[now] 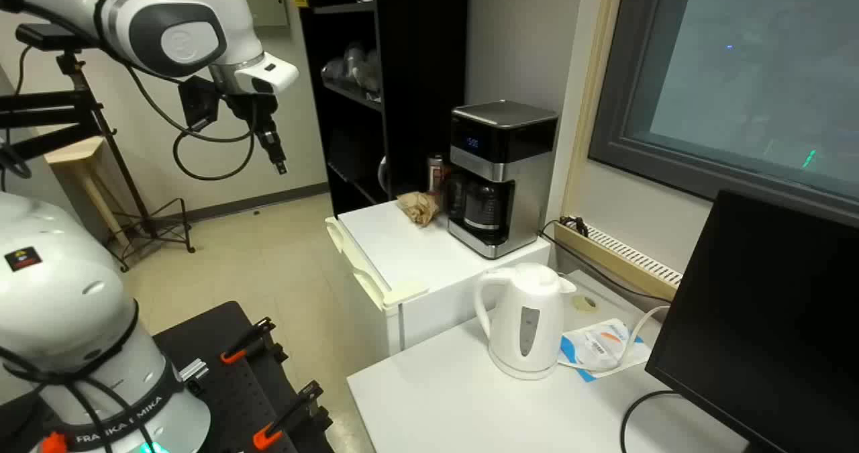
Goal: Turn on the coffeemaker.
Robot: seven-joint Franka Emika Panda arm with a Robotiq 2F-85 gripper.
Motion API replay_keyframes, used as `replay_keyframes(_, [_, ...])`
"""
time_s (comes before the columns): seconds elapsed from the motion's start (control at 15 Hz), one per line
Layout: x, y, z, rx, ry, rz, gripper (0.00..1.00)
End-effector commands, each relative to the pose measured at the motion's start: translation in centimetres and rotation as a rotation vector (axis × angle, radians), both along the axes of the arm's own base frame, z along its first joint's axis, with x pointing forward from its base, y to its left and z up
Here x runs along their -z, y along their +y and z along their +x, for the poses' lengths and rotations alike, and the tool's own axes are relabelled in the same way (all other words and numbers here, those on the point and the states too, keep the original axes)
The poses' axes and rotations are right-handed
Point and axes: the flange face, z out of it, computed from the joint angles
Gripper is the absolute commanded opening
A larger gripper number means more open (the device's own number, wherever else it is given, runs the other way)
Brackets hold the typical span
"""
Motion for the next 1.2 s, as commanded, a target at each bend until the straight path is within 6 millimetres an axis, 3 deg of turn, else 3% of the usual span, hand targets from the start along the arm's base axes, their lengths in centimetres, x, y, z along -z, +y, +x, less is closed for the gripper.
replay_keyframes(0.0, [-0.1,0.0,0.0,0.0,0.001,-0.001,1.0])
replay_keyframes(0.93, [-0.1,0.0,0.0,0.0,0.001,-0.001,1.0])
replay_keyframes(1.13, [1.1,-0.5,1.4,0.019,0.006,-0.043,1.0])
